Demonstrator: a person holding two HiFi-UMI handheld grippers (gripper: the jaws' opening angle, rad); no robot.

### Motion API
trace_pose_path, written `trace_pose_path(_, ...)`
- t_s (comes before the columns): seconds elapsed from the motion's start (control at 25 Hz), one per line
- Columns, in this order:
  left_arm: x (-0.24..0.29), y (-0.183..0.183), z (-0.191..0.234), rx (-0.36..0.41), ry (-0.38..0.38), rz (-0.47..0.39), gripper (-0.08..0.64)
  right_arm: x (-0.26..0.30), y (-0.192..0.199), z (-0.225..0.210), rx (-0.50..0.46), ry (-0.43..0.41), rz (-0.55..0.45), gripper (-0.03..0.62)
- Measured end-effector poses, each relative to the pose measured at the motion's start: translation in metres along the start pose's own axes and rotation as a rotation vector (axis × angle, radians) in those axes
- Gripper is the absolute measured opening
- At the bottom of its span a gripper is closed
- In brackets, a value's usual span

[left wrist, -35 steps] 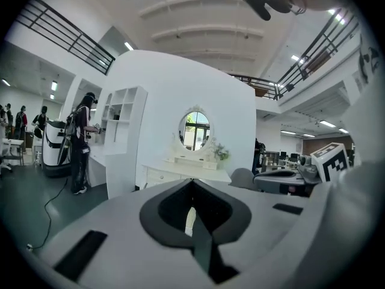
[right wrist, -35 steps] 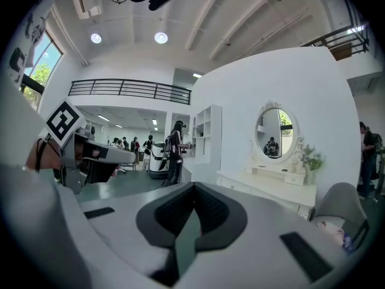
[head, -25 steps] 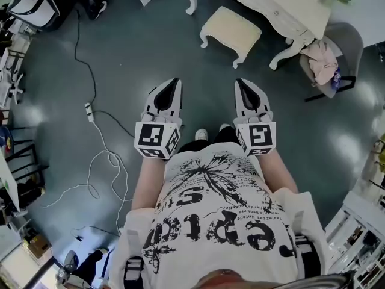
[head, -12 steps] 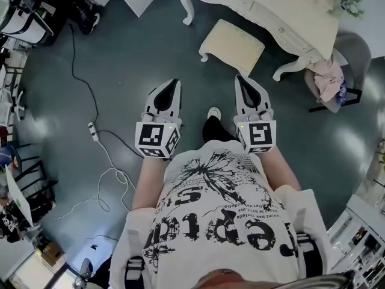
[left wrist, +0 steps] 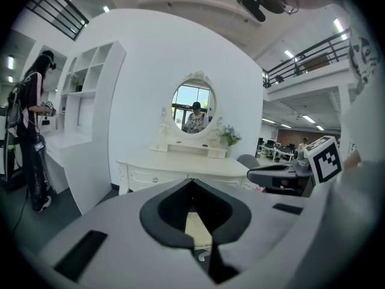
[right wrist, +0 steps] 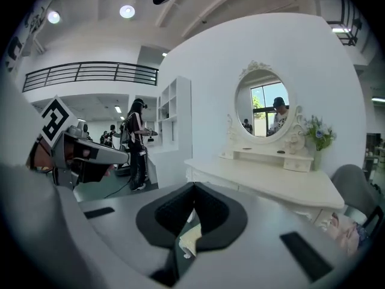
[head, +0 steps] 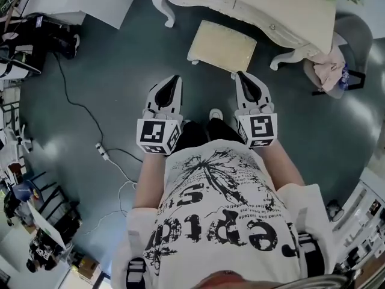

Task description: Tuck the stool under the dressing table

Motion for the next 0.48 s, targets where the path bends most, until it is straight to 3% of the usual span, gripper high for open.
trace_pose_path(0.24, 0.078, 0.02, 0.029, 0.036, 0.188, 0.112, 0.02, 0.041, 0.044, -0.016, 0.116, 0.149, 0.124, 0.017)
trace_pose_path(0.48, 0.16, 0.058, 0.065, 0.111, 0.344, 0.212, 0.02, 0.093, 0.079, -0.026, 0.193, 0.235, 0.136, 0.017)
Point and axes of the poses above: the fingertips, and each gripper's own axes: x forward along the fingers, z to its left, y out of its underside, the point moved 6 cm from there along -x, backward along the fingers, and after that the axes turned 4 degrees about z, right-handed, at the moved point
